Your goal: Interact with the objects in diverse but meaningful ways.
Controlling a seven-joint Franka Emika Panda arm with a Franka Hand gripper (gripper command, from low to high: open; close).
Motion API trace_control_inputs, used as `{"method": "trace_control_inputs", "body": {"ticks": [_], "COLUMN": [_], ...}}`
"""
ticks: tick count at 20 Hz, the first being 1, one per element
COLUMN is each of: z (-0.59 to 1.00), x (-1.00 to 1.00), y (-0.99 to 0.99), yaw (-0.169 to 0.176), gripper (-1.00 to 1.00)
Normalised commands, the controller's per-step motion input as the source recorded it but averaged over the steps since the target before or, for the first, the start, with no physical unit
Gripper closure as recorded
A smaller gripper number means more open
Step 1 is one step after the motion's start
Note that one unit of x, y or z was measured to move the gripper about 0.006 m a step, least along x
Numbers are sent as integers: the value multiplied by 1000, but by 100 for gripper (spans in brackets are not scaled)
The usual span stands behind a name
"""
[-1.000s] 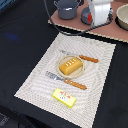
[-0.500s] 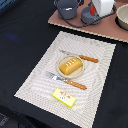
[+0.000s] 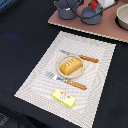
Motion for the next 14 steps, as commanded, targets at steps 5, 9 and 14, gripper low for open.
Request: {"method": "trace_control_inputs", "body": {"ticks": [5,9,14], "z": [-94,-163,-107], "x": [48,-68,-39], "y": [149,391,483], "yaw": [0,35,50], "gripper": [100,100,100]}}
